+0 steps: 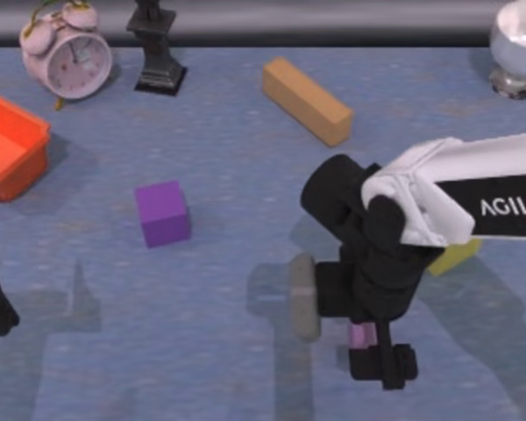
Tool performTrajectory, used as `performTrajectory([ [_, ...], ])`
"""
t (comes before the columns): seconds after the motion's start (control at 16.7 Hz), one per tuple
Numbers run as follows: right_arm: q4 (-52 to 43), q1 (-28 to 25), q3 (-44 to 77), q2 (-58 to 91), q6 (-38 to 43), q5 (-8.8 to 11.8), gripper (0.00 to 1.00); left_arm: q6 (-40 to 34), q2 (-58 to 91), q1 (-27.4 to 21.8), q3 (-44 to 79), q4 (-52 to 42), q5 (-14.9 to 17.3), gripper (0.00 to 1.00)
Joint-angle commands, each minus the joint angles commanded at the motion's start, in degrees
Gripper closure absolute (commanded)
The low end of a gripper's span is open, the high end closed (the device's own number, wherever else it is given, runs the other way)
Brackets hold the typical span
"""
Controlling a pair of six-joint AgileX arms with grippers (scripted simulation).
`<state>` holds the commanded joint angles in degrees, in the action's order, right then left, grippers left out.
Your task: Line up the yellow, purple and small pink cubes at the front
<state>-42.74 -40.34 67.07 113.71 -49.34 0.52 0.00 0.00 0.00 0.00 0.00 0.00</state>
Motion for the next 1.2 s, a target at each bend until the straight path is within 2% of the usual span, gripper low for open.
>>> performTrajectory([
  [0.54, -0.21, 0.01, 0.17, -0.11, -0.06, 0.00, 0.00, 0.00, 0.00, 0.00, 0.00, 0.00, 0.00, 0.00],
  [0.96, -13.17, -0.28, 7.10, -5.56, -0.32, 0.07, 0.00, 0.00, 0.00, 0.00, 0.00, 0.00, 0.00, 0.00],
  [1.2, -14.91, -0.29, 8.19, -6.76, -0.31, 0.04, 0.00, 0.00, 0.00, 0.00, 0.00, 0.00, 0.00, 0.00],
])
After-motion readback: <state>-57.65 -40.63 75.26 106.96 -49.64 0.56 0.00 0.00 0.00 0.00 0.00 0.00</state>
